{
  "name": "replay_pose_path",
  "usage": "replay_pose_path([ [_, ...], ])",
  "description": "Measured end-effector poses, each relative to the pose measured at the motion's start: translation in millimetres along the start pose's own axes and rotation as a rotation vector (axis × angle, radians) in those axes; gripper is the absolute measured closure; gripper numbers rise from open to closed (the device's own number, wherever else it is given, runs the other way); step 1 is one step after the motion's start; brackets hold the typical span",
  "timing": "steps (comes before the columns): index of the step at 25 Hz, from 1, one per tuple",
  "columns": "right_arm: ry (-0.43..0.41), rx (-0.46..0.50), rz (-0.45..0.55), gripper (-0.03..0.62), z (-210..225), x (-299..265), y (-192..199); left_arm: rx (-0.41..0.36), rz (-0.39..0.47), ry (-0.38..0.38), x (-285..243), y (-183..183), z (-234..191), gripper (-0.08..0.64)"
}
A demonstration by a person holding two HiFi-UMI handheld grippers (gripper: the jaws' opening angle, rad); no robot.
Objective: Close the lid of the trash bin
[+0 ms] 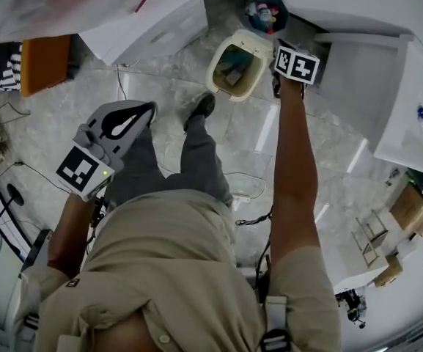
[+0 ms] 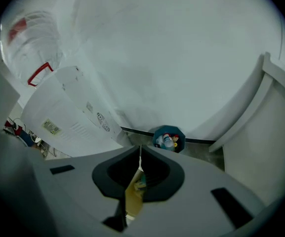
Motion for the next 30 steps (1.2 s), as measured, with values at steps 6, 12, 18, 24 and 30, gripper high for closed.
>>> replay_pose_path([
  [6, 0.016, -0.017, -0.034, 0.566, 15, -27, 14, 0.028, -0.047, -0.004, -8, 25, -9, 0.546],
  [12, 0.018, -0.028, -0.036, 0.566, 21, -40, 22, 0.033, -0.059, 0.007, -18, 31, -12, 0.546],
  [18, 0.035, -0.011, -0.084, 0.566, 15, -38, 26, 0.029, -0.047, 0.008, -20, 35, -17, 0.546],
  [24, 0.017, -0.03, -0.117, 0.566, 0, -33, 47, 0.034, -0.06, 0.022, -22, 38, -12, 0.546],
  [30, -0.01, -0.043, -0.146, 0.566, -19, -29, 80, 0.031, -0.065, 0.032, -24, 38, -7, 0.546],
])
Point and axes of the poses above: the fingertips, and each gripper's own axes: x backward along the fingers, z to its right, y out of its underside, the point moved 4 cm from there along x, backward along the fingers, and after that the axes turned 15 degrees about -y, right-handed, at the moved point
